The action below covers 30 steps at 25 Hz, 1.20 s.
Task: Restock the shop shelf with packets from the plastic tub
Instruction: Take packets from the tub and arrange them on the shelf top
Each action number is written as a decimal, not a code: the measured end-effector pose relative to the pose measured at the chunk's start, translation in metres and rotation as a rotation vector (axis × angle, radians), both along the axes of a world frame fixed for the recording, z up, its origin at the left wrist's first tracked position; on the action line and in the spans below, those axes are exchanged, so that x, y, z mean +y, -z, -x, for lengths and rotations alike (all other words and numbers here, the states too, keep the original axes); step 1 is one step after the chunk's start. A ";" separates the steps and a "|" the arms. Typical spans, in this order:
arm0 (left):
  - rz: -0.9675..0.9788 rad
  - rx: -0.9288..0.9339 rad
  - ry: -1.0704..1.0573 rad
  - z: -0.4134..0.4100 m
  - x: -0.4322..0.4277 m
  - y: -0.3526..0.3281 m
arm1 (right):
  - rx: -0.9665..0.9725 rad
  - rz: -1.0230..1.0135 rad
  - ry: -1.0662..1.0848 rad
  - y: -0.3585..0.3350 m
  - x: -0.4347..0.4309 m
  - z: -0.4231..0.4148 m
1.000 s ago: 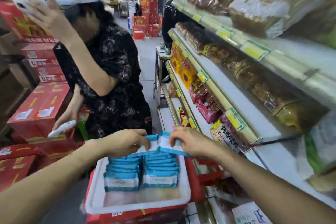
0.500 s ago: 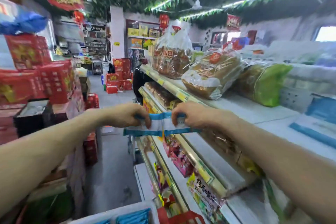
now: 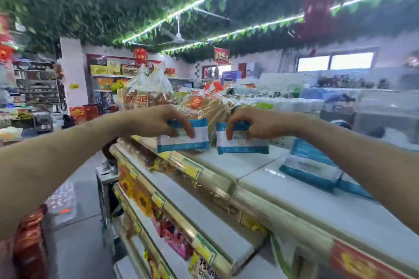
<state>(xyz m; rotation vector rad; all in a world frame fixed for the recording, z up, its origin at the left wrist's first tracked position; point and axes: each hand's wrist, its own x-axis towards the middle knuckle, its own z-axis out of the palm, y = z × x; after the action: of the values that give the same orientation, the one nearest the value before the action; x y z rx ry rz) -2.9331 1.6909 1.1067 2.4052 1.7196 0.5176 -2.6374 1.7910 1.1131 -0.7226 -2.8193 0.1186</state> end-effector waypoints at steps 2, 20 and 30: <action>0.001 -0.015 0.086 -0.047 0.030 -0.002 | 0.014 -0.001 0.092 -0.002 0.007 -0.047; -0.040 -0.007 0.690 -0.367 0.135 -0.018 | 0.184 0.182 0.788 0.012 -0.061 -0.406; -0.101 0.009 0.703 -0.384 0.138 -0.024 | 0.068 -0.006 0.697 0.064 -0.003 -0.405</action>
<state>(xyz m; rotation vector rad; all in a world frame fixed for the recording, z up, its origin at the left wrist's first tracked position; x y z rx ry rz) -2.5496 1.8294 1.1304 2.8374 0.7534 0.4835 -2.2328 1.7884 1.0493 -1.6001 -2.3373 0.0132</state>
